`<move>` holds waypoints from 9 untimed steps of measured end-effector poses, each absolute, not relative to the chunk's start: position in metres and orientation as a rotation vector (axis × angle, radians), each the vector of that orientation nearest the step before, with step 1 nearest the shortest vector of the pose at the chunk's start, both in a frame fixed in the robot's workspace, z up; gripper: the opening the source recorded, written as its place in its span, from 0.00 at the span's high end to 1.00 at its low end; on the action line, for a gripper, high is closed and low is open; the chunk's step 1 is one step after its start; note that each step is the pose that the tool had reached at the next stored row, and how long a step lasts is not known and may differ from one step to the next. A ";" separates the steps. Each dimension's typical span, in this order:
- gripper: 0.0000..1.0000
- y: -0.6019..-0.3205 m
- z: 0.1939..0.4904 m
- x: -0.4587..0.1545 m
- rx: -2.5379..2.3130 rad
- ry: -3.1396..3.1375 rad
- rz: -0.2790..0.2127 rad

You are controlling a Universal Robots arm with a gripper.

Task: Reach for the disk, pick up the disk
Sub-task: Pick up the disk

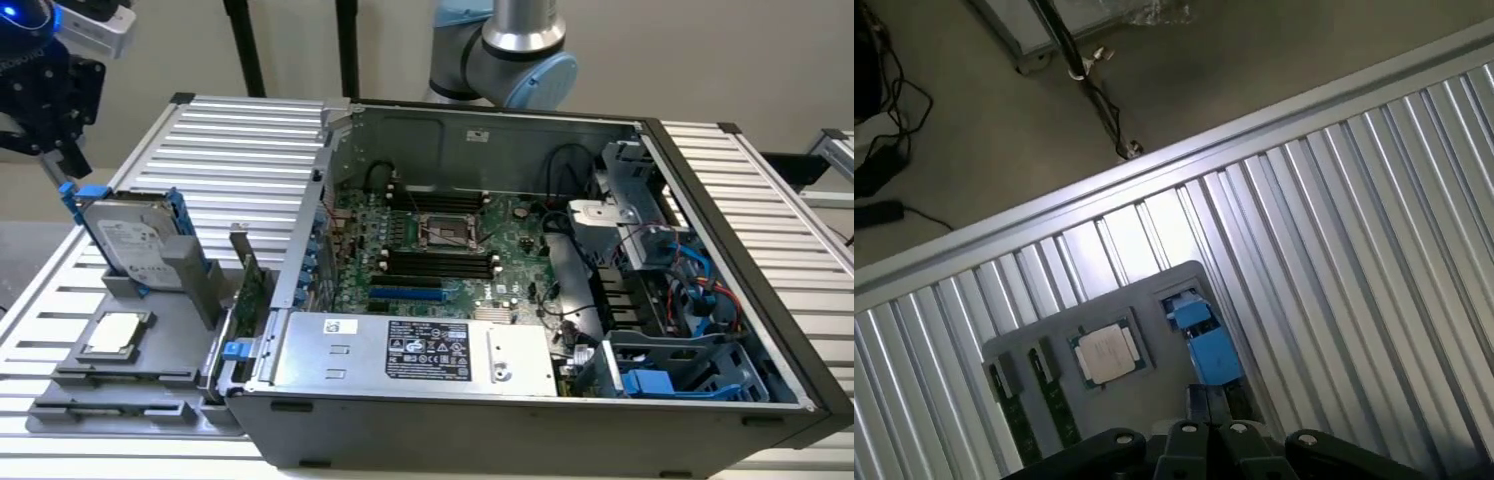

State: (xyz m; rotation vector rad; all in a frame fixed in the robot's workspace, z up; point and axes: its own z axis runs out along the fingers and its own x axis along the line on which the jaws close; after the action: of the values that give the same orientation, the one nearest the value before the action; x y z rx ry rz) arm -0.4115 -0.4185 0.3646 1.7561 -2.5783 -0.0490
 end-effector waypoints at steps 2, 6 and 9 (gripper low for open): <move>0.89 -0.418 0.364 -0.412 1.801 -2.546 -0.049; 0.89 -0.418 0.363 -0.412 1.872 -2.496 -0.050; 0.89 -0.417 0.361 -0.412 1.915 -2.466 -0.051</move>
State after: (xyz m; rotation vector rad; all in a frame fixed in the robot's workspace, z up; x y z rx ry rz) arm -0.4123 -0.4175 0.3614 1.9155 -2.4663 -0.0510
